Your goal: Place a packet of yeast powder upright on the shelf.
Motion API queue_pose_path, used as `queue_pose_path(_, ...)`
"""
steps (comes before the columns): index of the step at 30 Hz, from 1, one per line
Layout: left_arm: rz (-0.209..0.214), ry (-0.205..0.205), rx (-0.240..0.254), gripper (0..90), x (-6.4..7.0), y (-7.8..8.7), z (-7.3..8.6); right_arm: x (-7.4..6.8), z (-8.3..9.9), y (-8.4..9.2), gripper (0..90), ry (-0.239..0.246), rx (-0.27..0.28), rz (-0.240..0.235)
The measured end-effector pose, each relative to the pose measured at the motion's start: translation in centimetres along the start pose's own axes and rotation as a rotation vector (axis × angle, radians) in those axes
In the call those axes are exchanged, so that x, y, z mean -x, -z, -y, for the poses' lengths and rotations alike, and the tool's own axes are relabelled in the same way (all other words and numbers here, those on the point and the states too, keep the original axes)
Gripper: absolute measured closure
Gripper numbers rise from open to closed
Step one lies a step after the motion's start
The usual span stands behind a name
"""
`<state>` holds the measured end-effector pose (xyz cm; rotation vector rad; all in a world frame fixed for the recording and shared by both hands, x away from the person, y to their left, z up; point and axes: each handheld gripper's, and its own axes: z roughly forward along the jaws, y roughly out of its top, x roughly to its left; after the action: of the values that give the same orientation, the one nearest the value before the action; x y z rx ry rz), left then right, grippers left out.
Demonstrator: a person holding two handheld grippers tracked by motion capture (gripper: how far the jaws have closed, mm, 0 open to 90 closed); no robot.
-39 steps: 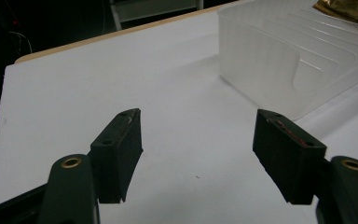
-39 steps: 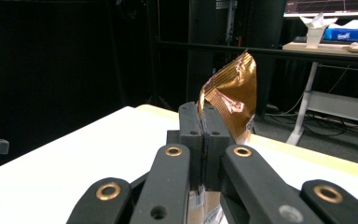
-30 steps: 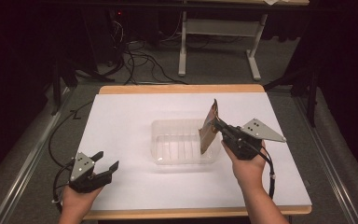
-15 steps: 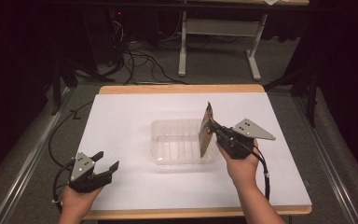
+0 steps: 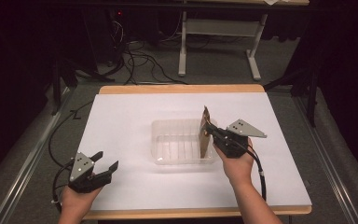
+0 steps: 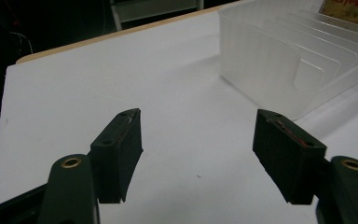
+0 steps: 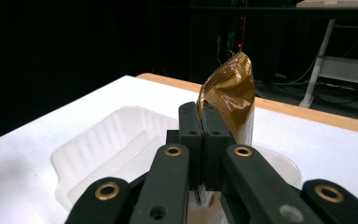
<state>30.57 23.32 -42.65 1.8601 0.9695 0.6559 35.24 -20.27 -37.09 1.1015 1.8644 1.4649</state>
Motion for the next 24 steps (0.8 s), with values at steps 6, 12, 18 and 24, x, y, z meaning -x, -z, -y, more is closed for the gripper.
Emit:
queue_pose_path(6,0.000,-0.001,-0.001,33.2,0.01,-0.01,0.00,0.11,0.21,-0.07,90.0,0.007,-0.005,0.002)
queue_pose_path(12,0.001,-0.001,-0.002,33.2,0.02,-0.01,0.00,0.24,0.16,-0.02,89.7,0.003,-0.008,0.006)
queue_pose_path(18,0.001,0.000,-0.001,33.2,0.00,-0.01,0.01,0.25,0.14,-0.04,89.6,0.004,-0.008,0.005)
queue_pose_path(24,0.001,-0.002,-0.001,33.2,0.00,-0.02,0.00,0.18,0.04,-0.02,87.1,0.002,-0.009,0.005)
